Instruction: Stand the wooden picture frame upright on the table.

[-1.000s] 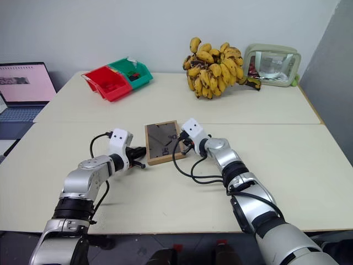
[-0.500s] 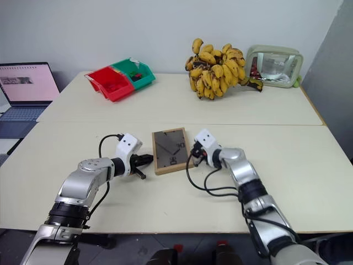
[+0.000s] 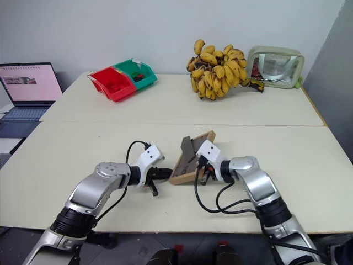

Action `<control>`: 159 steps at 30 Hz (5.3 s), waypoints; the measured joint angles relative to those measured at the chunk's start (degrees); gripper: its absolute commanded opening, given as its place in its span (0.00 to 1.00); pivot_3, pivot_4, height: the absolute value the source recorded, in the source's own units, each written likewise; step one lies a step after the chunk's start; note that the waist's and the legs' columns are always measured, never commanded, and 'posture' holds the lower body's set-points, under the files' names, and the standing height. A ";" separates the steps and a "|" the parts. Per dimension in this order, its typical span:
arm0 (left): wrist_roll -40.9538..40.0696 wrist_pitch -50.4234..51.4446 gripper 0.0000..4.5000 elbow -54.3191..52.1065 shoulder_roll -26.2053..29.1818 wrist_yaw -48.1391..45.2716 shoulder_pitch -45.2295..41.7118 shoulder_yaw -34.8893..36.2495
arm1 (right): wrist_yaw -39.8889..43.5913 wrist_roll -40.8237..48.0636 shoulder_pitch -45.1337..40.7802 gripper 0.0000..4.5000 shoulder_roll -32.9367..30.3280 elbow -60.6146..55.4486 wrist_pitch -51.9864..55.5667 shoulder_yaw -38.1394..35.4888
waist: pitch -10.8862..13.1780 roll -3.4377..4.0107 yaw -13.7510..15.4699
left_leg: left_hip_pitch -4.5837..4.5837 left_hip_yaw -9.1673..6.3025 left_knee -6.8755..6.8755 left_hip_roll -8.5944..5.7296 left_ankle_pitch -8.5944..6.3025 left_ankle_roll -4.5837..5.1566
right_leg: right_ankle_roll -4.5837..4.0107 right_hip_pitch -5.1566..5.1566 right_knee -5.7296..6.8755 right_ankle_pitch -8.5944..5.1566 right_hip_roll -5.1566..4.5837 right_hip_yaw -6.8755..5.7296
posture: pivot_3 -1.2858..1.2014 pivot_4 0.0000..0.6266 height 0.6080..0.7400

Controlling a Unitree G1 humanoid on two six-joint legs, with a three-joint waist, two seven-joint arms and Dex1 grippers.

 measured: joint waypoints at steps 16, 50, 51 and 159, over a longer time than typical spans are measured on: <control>-2.32 -0.22 0.00 -0.73 5.38 -5.68 0.26 -1.26 | 0.98 -2.86 -2.78 0.01 -14.86 14.64 -15.91 -1.07 | 0.00 0.00 -0.24 | 0.08 0.00 -0.02 0.04 0.00 0.01 | 0.00 0.14 -0.11 0.00 0.06 -0.01 | 0.52 0.24 1.00; -1.65 5.14 0.00 -0.25 4.03 4.76 0.75 3.33 | -4.29 -5.13 -4.69 0.01 2.16 12.76 -12.02 3.25 | 0.00 0.00 -2.04 | 0.23 0.02 0.01 0.14 0.01 0.02 | 0.00 0.09 0.07 0.02 0.48 0.09 | 0.52 0.24 1.00; -1.78 5.23 0.00 -0.25 4.41 4.75 0.86 3.51 | -4.29 -5.15 -4.89 0.01 2.01 12.87 -12.02 3.25 | 0.00 0.00 -2.14 | 0.25 0.02 0.00 0.15 0.01 0.02 | 0.00 0.09 0.08 0.02 0.49 0.10 | 0.52 0.24 1.00; -33.97 44.50 0.99 16.54 1.72 -0.88 -3.16 20.97 | -9.57 0.37 5.64 0.00 -0.50 -1.74 -2.25 1.34 | -0.33 0.30 -0.12 | 0.30 -0.05 -0.17 0.07 0.02 0.02 | 0.19 0.44 -0.51 -0.05 0.07 0.00 | 0.52 0.24 1.00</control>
